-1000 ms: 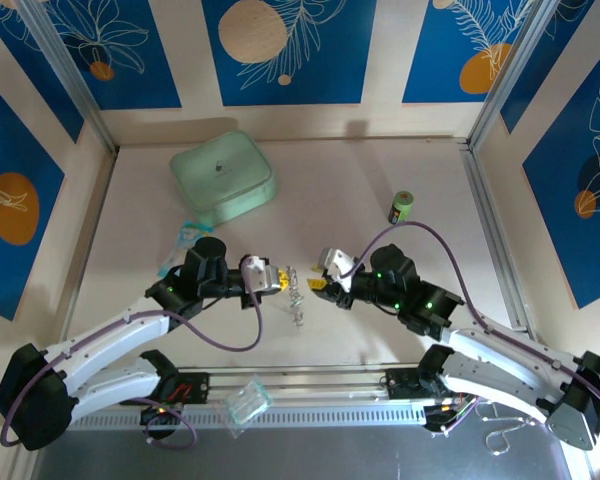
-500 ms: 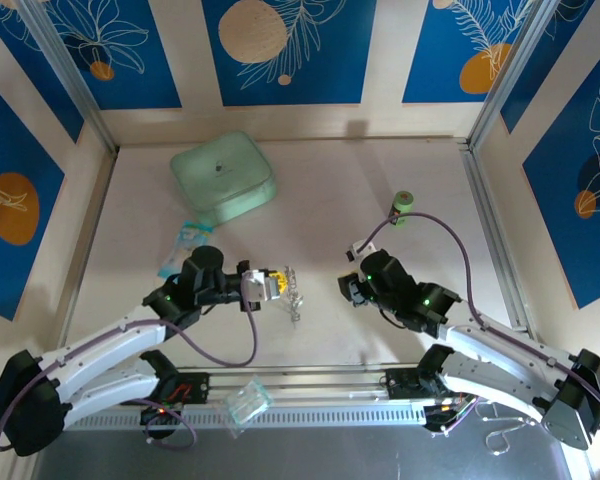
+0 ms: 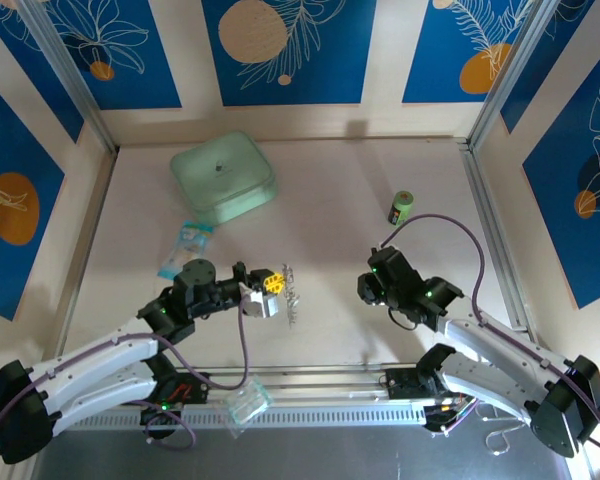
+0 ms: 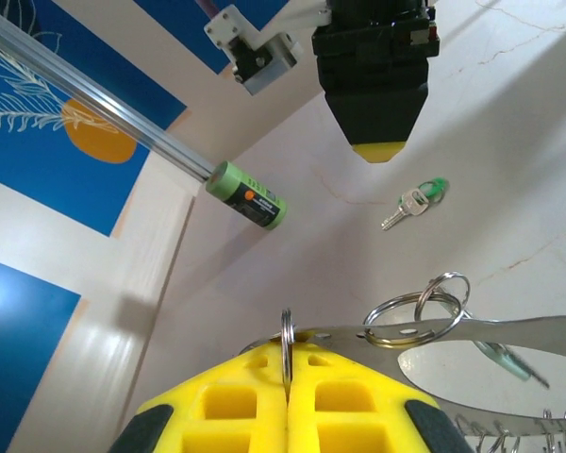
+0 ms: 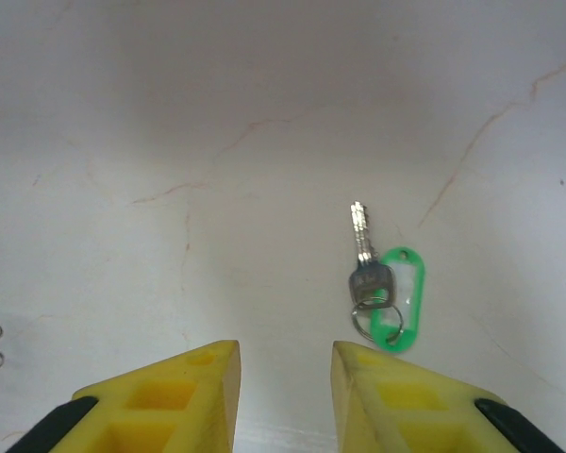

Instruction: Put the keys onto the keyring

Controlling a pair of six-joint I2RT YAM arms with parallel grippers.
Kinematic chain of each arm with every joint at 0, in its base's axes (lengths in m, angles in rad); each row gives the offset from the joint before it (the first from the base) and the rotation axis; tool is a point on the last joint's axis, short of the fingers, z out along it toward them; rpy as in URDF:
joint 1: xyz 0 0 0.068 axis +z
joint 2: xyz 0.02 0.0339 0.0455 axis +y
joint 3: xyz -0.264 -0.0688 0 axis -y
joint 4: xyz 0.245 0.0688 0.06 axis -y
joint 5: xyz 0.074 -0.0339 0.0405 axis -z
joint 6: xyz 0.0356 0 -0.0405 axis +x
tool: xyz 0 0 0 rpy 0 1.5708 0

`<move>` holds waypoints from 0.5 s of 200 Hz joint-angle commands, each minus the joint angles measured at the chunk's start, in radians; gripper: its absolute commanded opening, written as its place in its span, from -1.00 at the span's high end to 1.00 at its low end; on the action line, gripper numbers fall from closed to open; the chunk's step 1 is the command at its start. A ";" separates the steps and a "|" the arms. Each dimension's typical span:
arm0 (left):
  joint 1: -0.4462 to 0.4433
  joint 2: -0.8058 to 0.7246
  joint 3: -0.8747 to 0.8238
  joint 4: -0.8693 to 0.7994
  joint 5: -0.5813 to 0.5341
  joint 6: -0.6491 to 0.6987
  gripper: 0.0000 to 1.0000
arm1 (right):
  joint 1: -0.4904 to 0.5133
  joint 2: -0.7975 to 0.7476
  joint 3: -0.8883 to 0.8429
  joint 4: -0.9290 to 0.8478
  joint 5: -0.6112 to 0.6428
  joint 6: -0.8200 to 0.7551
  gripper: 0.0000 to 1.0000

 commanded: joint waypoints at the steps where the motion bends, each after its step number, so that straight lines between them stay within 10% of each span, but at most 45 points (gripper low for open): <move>1: -0.011 -0.018 -0.009 0.068 -0.005 0.040 1.00 | -0.036 0.015 0.034 -0.043 -0.050 0.046 0.36; 100: -0.013 0.041 0.148 -0.218 -0.043 -0.140 1.00 | -0.025 0.023 0.106 0.046 -0.228 -0.278 0.32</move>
